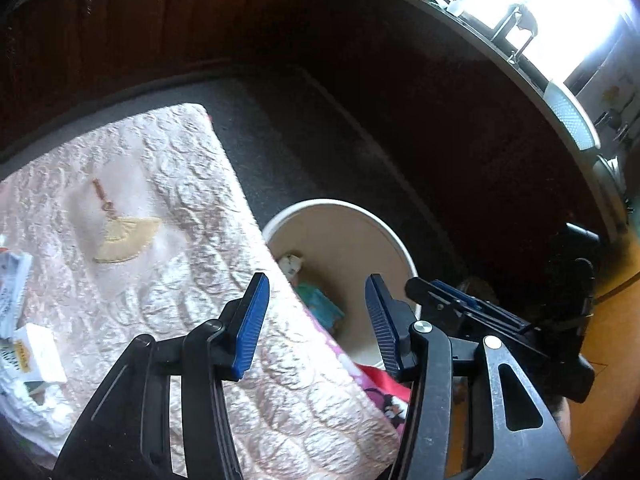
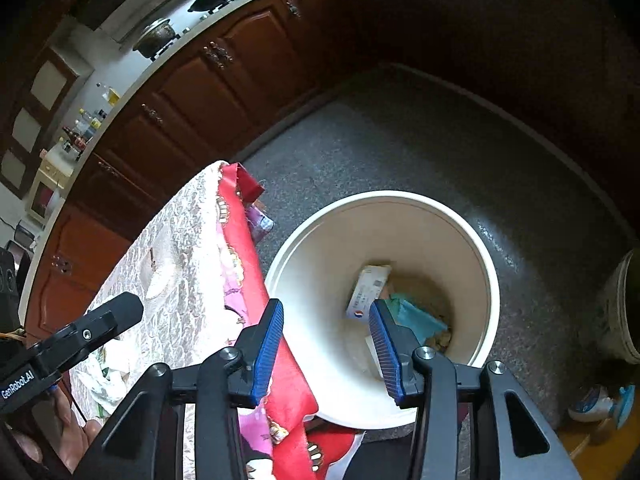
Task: Collect trash
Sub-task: 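Carry the box and bag over the white bucket and open both tools, then move both open tools back over the table toward the rainbow box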
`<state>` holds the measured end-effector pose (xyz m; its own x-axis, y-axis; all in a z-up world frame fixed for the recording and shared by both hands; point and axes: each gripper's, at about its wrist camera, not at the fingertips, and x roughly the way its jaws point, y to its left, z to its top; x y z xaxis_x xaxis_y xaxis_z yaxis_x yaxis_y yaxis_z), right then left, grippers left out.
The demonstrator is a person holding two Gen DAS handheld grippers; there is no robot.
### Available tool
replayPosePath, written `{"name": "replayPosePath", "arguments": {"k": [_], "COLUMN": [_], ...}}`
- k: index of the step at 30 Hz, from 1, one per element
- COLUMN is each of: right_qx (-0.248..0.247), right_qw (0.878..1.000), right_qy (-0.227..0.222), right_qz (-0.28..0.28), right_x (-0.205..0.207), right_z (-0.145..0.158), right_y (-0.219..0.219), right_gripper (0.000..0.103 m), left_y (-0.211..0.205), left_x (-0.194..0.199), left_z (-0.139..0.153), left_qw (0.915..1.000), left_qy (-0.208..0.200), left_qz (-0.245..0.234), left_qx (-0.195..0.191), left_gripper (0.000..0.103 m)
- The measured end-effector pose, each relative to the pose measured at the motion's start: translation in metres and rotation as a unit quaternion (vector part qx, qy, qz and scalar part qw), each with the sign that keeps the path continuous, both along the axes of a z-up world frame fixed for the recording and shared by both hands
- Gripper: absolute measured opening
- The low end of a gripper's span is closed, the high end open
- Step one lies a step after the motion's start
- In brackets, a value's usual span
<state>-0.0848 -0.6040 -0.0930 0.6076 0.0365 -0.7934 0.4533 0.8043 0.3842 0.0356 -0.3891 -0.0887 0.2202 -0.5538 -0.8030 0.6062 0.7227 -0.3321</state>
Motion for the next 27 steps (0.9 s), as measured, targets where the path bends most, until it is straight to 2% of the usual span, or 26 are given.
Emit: {"name": "replayPosePath", "arguments": {"k": [12, 21, 27], "right_qx": [-0.025, -0.035, -0.044], "right_qw": [0.999, 0.997, 0.993], "right_qy": [-0.010, -0.025, -0.041], "right_qz": [0.028, 0.070, 0.099], "right_x": [0.005, 0.019, 0.029], "right_z": [0.017, 0.032, 0.042], "right_y": [0.037, 0.083, 0.115], "right_gripper": [0.045, 0.046, 0.058], "left_y": [0.041, 0.084, 0.116], "left_x": [-0.006, -0.003, -0.001], "left_z": [0.009, 0.023, 0.030], "left_qw": [0.9977, 0.9934, 0.9899], "left_qy": [-0.054, -0.084, -0.095], "left_qz": [0.034, 0.071, 0.100], "left_qx": [0.020, 0.030, 0.032], "left_gripper": [0.048, 0.048, 0.048]}}
